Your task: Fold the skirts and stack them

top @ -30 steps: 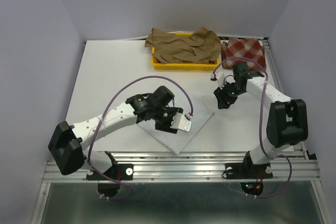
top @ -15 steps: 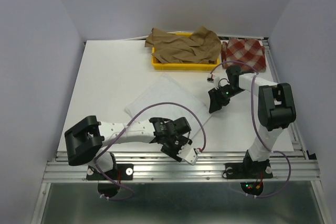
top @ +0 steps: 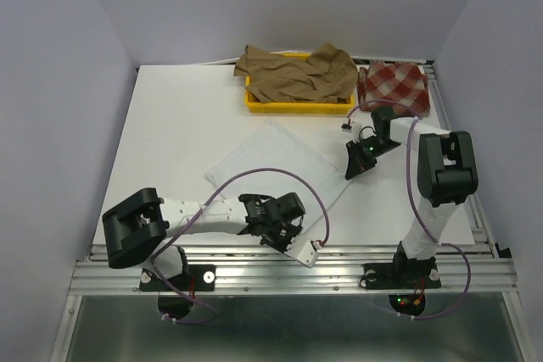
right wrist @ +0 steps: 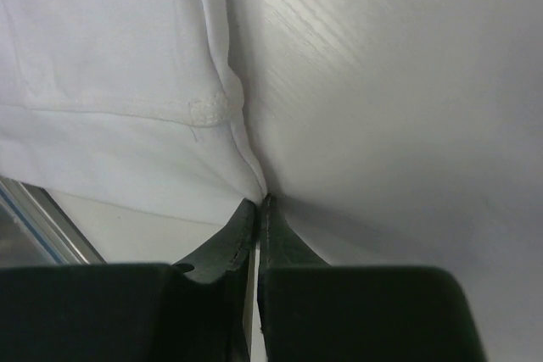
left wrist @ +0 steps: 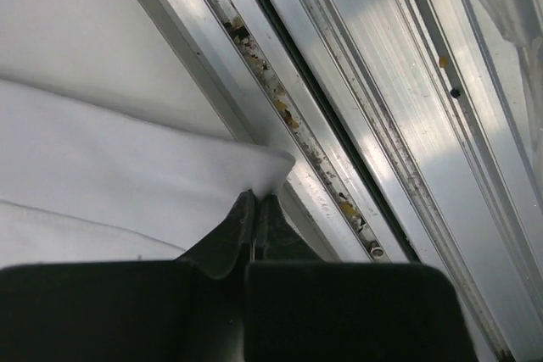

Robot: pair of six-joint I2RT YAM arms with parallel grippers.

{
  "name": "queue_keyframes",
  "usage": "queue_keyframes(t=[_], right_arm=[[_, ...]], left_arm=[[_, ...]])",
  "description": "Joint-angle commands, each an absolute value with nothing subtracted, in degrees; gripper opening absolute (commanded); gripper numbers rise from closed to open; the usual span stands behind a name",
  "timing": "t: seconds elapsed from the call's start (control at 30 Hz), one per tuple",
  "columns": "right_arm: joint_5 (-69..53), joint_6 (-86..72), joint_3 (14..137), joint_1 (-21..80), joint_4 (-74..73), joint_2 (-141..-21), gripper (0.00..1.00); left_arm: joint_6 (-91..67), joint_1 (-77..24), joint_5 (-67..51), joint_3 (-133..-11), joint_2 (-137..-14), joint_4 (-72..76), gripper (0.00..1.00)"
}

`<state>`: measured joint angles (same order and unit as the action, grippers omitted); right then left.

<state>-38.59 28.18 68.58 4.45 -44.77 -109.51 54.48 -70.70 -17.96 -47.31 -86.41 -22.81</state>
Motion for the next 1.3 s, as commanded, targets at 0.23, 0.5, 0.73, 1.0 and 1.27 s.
queue_keyframes(t=[0.23, 0.5, 0.73, 1.0, 1.27], right_arm=[[-34.98, 25.49, 81.64, 4.04, -38.41, -110.82, 0.01], [-29.45, 23.37, 94.66, 5.19, -38.22, -115.93, 0.61], [-28.29, 40.04, 84.07, 5.19, -48.14, -97.34, 0.56], [-26.47, 47.64, 57.42, 16.42, -50.72, -73.50, 0.46], [-14.52, 45.00, 41.50, 32.25, -39.23, -66.27, 0.45]], left_arm=[[44.84, -71.81, -24.43, -61.68, -91.30, -18.46, 0.12], [38.59, -71.37, -21.89, -77.69, -99.06, -20.83, 0.63], [42.42, -54.62, -25.93, -67.71, -81.07, -33.10, 0.60], [53.96, -42.46, -21.36, -49.67, -67.86, -40.16, 0.58], [56.42, -37.35, -18.02, -40.44, -68.90, -35.69, 0.57]])
